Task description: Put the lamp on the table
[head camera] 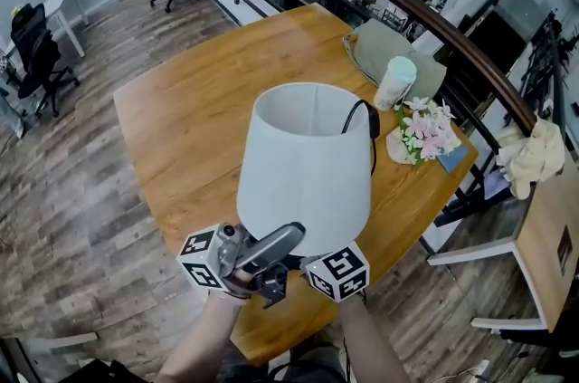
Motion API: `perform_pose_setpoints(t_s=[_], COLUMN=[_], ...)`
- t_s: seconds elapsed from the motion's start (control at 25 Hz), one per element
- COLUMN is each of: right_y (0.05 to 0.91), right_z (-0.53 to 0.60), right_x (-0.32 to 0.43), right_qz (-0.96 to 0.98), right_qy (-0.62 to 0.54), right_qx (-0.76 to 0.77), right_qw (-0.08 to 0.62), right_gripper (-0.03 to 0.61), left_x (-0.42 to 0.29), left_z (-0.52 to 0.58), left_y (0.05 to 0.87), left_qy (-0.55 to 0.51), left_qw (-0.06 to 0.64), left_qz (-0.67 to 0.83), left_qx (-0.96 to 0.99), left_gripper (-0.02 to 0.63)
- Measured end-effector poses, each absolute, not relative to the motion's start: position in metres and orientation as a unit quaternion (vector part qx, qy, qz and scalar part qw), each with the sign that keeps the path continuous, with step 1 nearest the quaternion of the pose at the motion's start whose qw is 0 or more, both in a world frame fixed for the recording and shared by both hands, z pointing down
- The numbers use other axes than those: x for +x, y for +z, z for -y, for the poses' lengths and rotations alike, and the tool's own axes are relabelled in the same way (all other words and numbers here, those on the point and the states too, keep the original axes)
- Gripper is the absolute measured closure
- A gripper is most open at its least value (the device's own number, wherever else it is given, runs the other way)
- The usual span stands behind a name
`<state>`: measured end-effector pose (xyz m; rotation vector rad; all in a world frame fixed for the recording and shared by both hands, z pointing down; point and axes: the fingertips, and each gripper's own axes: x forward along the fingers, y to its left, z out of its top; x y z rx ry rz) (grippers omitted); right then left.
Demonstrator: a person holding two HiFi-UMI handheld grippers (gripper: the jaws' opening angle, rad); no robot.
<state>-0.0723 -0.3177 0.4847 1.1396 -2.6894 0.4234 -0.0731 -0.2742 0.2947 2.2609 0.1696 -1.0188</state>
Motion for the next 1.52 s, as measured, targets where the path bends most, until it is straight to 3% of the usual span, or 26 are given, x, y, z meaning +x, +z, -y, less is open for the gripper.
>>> perform_pose_setpoints(t_s=[1.52], right_y=[0.497], right_z=[0.319], right_x=[-0.041], right_qz=[0.883], right_qy=[0.136], right_qx=[0.434], right_qw=[0.116], right_gripper=[0.400], left_x=[-0.063], left_z=[0.279], left_y=[0.318], left_qy=[-0.385], left_qw=[0.296], left_qz=[-0.057], left_qx=[0.872], left_gripper=[0.612])
